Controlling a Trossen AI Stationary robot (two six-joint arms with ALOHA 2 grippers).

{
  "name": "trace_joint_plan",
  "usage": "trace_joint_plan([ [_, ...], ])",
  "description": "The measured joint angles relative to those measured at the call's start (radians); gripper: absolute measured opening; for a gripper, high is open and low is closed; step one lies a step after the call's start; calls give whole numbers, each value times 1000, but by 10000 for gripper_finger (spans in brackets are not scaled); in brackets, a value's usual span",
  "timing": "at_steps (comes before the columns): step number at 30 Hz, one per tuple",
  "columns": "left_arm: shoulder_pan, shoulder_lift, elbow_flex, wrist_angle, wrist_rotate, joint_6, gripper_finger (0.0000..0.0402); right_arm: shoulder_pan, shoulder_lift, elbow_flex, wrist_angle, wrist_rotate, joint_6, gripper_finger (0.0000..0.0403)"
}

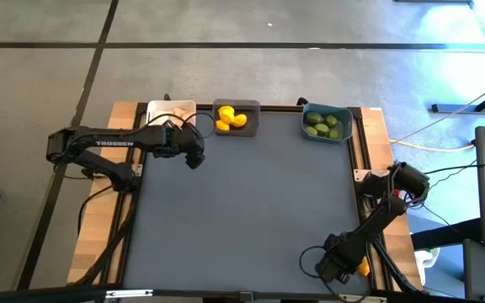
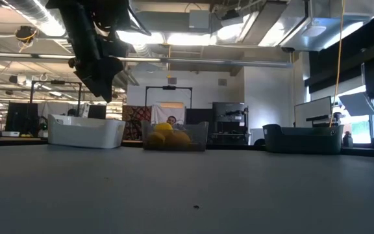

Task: Sort produce into baskets
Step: Put the lemon into the black transparent bin

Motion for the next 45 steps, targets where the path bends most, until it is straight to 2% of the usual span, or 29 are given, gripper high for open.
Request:
trace_joint_plan([
  [4, 0, 0, 0, 0, 0, -9, 315, 4, -11, 45, -56, 91, -54, 164],
  [12, -41, 0, 0, 49, 0, 9, 315, -4, -44, 212, -287, 328, -132, 163],
  [16, -70, 0, 0, 68, 0, 12, 315, -7, -60, 250, -325, 354, -82, 164],
  [18, -80, 0, 0, 67, 0, 12, 315, -4, -61, 254, -310, 349, -40, 164],
  [22, -92, 0, 0, 67, 0, 12, 315, -3, -57, 240, -252, 239, -18, 177],
  [27, -95, 0, 0, 67, 0, 13, 315, -3, -56, 183, -178, 195, 2, 238],
  [31, -95, 0, 0, 67, 0, 13, 315, 3, -56, 117, -113, 108, 16, 287],
  [36, -95, 0, 0, 67, 0, 13, 315, 25, -56, 32, -1, 53, 40, 317],
  [40, -95, 0, 0, 67, 0, 13, 315, 22, -56, -25, 54, 53, 74, 306],
  [42, -95, 0, 0, 67, 0, 13, 315, 21, -56, -39, 65, 50, 73, 278],
  [45, -95, 0, 0, 67, 0, 13, 315, 22, -56, -44, 79, 44, 57, 214],
])
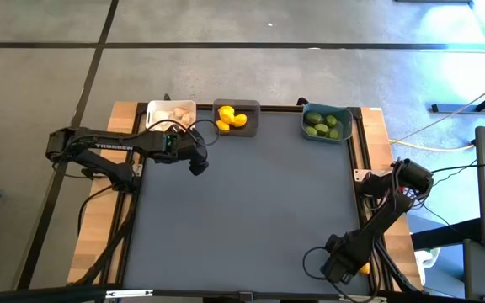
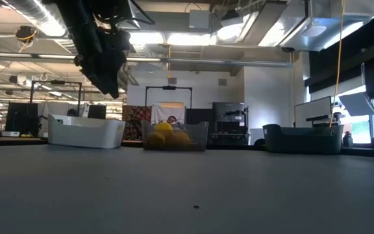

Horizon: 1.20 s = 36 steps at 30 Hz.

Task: Sort produce into baskets
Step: Put the lemon into the black transparent bin

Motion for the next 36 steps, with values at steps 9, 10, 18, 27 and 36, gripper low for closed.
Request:
trace_joint_plan([
  [9, -12, 0, 0, 9, 0, 5, 315, 0, -6, 40, 15, 63, -110, 166],
  [10, -18, 0, 0, 12, 0, 12, 315, -1, -12, 53, 6, 94, -125, 166],
  [18, -98, 0, 0, 100, 1, 49, 315, -63, -90, 214, -178, 403, -244, 166],
  [27, -209, 0, 0, 253, 16, 106, 315, -152, -193, 337, -262, 795, -377, 166],
  [36, -327, 0, 0, 392, 17, 152, 315, -194, -211, 380, -245, 1037, -536, 169],
])
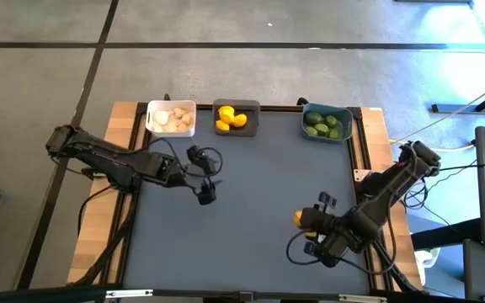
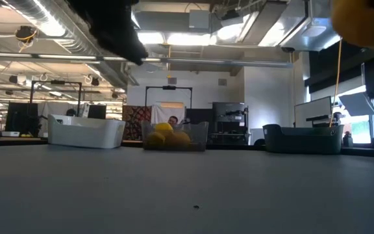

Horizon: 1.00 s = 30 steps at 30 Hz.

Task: Sort produce into baskets
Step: Put the lemon into the black transparent bin

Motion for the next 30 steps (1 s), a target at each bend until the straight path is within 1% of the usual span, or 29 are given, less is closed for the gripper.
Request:
trace_joint_plan([
  [6, -56, 10, 0, 118, 0, 28, 315, -43, 0, 0, 78, 135, -106, 173],
  [12, -88, 69, 0, 253, 6, 57, 315, -79, 1, 0, 230, 224, -292, 172],
  [14, -96, 95, 0, 327, 32, 78, 315, -90, 1, 0, 273, 248, -344, 173],
  [18, -112, 148, 1, 521, 136, 117, 315, -110, 1, -17, 363, 283, -425, 174],
  [20, -120, 180, 1, 612, 183, 137, 315, -116, 1, -41, 413, 283, -463, 173],
  [24, -122, 230, 1, 762, 269, 148, 315, -117, 2, -89, 504, 302, -493, 174],
  [30, -121, 324, 1, 954, 290, 121, 315, -115, 5, -126, 649, 325, -570, 174],
])
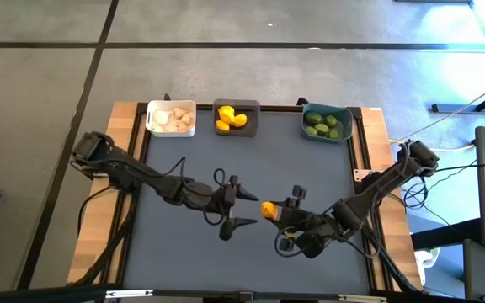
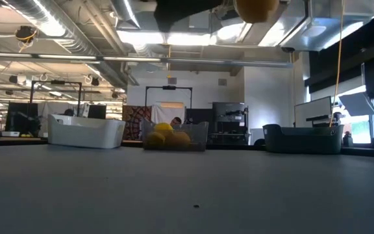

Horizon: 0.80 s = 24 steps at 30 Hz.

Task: Sort produce into baskets
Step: Put the lemon into the black transparent bin

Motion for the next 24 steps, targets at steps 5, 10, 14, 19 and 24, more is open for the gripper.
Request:
trace_joint_plan([
  [5, 1, 75, 0, 161, 0, 1, 315, -1, 13, -2, 59, 0, -37, 174],
  [10, 2, 98, 0, 250, -1, 17, 315, -1, 21, -3, 79, 0, -50, 174],
  [14, 2, 101, 0, 257, -8, 41, 293, -1, 22, -3, 81, 0, -50, 174],
  [19, 11, 102, 0, 240, -6, 17, 223, -2, 22, -3, 95, 3, -55, 174],
  [24, 14, 102, 0, 232, -3, 15, 164, -2, 22, -3, 109, 2, -79, 175],
])
